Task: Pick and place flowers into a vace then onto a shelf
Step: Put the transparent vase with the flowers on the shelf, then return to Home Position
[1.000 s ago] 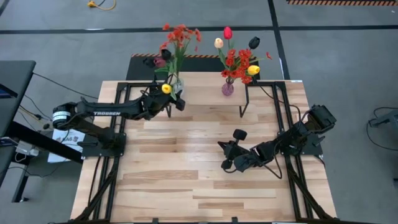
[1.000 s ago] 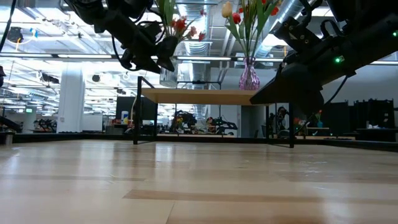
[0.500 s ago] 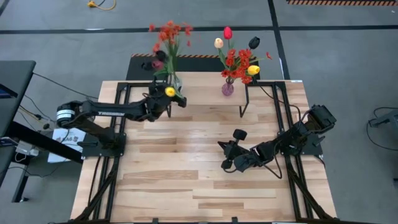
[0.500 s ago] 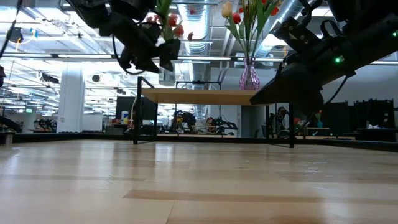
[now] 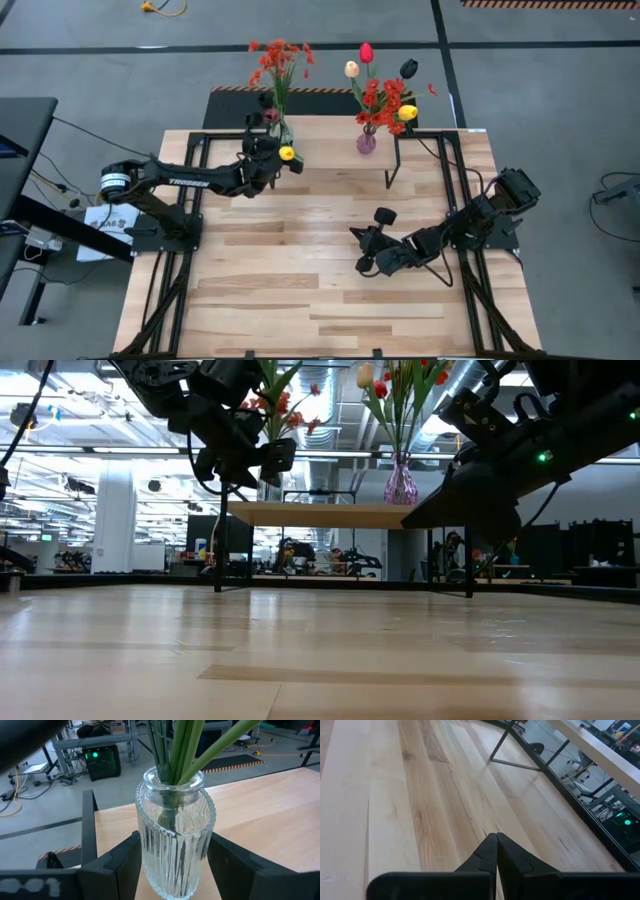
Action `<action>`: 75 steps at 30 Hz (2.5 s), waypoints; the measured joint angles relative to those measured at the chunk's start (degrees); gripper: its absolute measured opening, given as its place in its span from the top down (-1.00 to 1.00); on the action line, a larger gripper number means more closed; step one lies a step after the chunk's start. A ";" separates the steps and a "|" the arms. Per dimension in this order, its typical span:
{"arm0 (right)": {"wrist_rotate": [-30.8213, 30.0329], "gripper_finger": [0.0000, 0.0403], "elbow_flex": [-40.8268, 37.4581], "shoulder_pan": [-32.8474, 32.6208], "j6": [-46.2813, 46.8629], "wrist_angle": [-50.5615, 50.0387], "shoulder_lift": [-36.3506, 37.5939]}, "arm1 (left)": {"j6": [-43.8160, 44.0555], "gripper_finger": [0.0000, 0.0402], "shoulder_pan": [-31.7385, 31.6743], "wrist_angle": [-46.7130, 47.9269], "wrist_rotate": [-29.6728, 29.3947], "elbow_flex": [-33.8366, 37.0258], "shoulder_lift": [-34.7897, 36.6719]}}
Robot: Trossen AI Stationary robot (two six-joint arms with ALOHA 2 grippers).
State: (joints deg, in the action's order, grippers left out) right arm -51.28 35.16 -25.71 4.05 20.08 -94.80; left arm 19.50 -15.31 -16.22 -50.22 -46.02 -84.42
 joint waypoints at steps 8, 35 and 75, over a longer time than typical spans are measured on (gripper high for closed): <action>0.15 1.00 0.00 0.00 0.01 0.08 0.00 | -0.01 -0.03 0.00 0.66 0.39 0.00 0.00; 0.17 1.00 0.00 0.00 0.01 0.11 -0.01 | -1.53 -0.05 0.89 2.77 2.27 0.00 0.00; 0.21 1.00 0.00 -0.01 0.02 0.11 0.00 | -6.64 -0.37 4.96 7.16 -1.11 0.04 1.95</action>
State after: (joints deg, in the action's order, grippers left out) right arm -51.07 35.16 -25.72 4.07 20.18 -94.80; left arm 12.86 -10.35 -9.06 -51.33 -45.98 -82.48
